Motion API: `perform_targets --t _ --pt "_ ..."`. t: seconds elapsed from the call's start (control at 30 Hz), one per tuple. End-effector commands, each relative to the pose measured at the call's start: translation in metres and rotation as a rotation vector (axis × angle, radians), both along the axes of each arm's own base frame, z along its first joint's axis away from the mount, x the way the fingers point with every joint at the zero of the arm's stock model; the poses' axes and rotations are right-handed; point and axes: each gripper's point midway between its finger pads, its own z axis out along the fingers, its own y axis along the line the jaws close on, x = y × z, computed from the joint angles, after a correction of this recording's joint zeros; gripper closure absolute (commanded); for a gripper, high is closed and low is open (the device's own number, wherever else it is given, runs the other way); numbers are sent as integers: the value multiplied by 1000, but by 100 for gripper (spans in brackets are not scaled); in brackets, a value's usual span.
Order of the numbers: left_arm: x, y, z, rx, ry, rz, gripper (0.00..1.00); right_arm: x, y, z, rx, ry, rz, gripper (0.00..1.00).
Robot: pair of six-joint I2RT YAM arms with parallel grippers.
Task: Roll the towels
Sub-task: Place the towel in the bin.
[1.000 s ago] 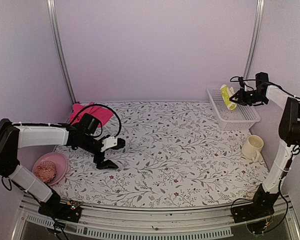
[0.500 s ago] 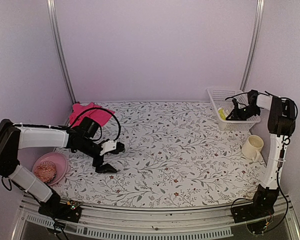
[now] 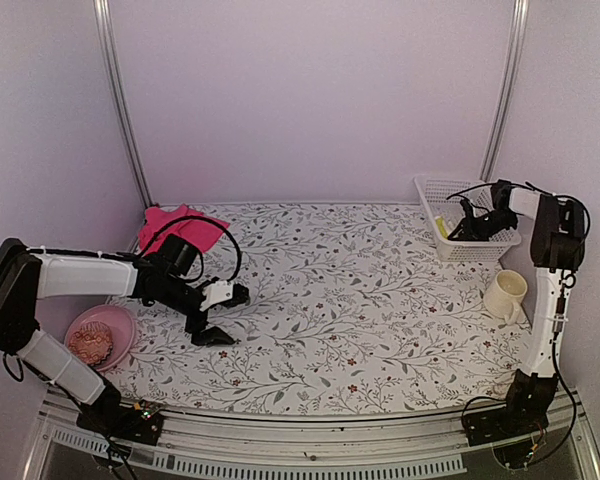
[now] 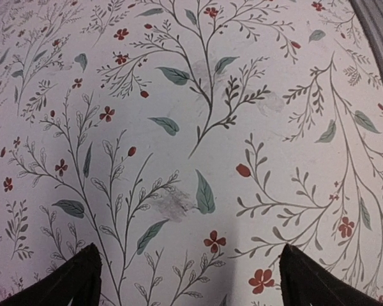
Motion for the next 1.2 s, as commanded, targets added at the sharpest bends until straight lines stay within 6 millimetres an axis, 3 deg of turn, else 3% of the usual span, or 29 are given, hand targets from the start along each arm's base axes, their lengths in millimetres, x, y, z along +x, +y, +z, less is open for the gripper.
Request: perform_targets --t 0.0,0.07,0.17,0.3,0.37,0.53,0.93,1.17 --pt "3 3 -2 -4 -7 11 3 -6 4 -30 -4 77 9 92" --pt "3 3 -3 -3 -5 14 3 -8 5 -33 -8 87 12 88" --pt "3 4 -1 -4 -9 17 3 -11 3 -36 -44 98 12 70" --pt "3 3 3 -13 -19 20 3 -13 -1 -33 -110 96 12 56" --pt "4 3 5 -18 -23 21 3 -10 -3 -14 -141 61 10 50" --pt "4 3 4 -15 -20 24 3 -12 -12 -1 -226 49 0 38" --pt "5 3 3 -14 -20 31 3 -4 -28 41 -395 -29 -50 29" --pt "5 3 2 -11 -17 31 3 5 -12 60 -504 -71 -24 25"
